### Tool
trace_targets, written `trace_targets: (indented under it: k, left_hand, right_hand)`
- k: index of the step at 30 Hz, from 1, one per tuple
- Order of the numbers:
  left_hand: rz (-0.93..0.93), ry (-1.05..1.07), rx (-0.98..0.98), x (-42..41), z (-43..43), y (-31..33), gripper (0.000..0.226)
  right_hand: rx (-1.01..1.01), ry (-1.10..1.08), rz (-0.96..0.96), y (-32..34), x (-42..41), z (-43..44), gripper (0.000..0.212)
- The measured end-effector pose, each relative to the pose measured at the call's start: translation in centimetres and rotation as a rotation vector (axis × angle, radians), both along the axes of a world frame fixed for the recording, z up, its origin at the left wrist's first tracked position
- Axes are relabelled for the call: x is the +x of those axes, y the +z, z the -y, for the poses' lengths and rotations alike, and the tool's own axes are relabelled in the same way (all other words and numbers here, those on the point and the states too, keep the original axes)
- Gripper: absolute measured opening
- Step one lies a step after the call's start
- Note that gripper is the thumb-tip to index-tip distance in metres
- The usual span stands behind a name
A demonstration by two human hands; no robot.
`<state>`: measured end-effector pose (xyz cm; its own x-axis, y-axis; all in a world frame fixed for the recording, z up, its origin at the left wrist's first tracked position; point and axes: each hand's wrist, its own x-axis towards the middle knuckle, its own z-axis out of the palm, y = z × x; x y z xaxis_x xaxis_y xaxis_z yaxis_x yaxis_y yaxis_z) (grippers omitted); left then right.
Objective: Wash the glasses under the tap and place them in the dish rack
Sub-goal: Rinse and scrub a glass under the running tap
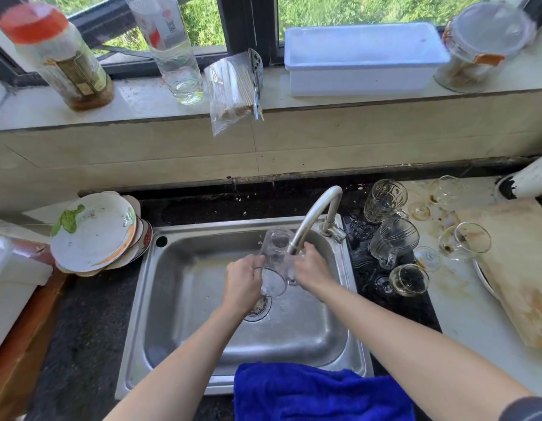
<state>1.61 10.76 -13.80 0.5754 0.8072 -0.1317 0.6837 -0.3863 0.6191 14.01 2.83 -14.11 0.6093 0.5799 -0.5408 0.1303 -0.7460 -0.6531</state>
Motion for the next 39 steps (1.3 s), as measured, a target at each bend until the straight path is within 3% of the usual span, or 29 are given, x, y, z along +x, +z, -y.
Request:
trace_targets:
  k: [2,4,7,9,12,15,16,19,21,23,25,28,30,32,34,36,39]
  left_hand:
    - [0.046,0.019,0.039,0.0,0.0,-0.1,0.039]
    - [0.093,0.087,0.043,-0.1,-0.5,-0.5,0.039]
    - [0.116,0.133,0.055,-0.5,-0.7,-0.6,0.041]
    - [0.136,0.102,0.053,-0.7,0.1,-0.1,0.042]
    - [0.154,0.116,-0.016,-1.1,0.8,0.7,0.044]
    - [0.251,0.176,-0.291,-2.1,-0.4,1.3,0.039]
    - [0.288,0.186,-0.408,-2.5,-0.6,1.8,0.036]
    - [0.298,0.163,-0.652,-2.8,-0.5,2.5,0.025]
    - [0.234,0.116,-0.686,-2.3,-0.3,2.3,0.024]
    - [0.190,0.157,-0.670,-1.7,-0.5,1.7,0.022]
    - [0.185,0.358,-0.688,-1.5,-0.6,0.9,0.007]
    - [0.359,0.726,-1.065,-1.0,0.0,0.2,0.011]
    - [0.476,0.801,-1.338,-0.4,0.4,-0.2,0.029]
    - [0.550,0.897,-1.404,0.4,0.5,-1.2,0.046]
    - [0.567,1.008,-1.295,0.9,0.5,-1.8,0.042]
    - [0.563,1.045,-1.235,1.0,0.3,-2.3,0.034]
    - [0.534,1.033,-1.306,0.8,0.0,-2.4,0.036]
  right_hand:
    - [-0.041,-0.035,0.026,0.1,-0.2,-0.4,0.035]
    - [0.045,-0.072,0.029,0.7,-2.5,0.0,0.038]
    - [0.201,-0.229,-0.238,1.2,-3.7,-0.1,0.039]
    - [0.211,-0.386,-0.345,1.1,-1.4,-1.8,0.017]
    - [0.221,-0.484,-0.448,1.6,0.6,-2.7,0.029]
    - [0.308,-0.362,-0.664,2.4,1.2,-1.5,0.022]
    - [0.299,-0.302,-0.683,2.6,1.7,-1.3,0.017]
    - [0.183,-0.168,-0.647,2.4,3.0,-1.2,0.047]
    - [0.176,-0.104,-0.688,2.4,2.9,-1.4,0.037]
    - [0.207,-0.106,-0.652,2.6,2.4,-1.2,0.022]
    - [0.262,-0.150,-0.560,2.1,2.2,-1.1,0.016]
    - [0.307,-0.154,-0.308,1.8,1.8,-1.1,0.019]
    - [0.284,-0.086,-0.055,2.2,1.2,-0.6,0.022]
    - [0.270,0.008,0.117,3.0,0.1,0.0,0.023]
    - [0.348,0.038,0.027,3.0,-0.9,0.4,0.031]
    - [0.434,-0.013,-0.196,2.9,-1.3,0.5,0.023]
    - [0.447,-0.075,-0.466,3.9,-0.9,-0.1,0.017]
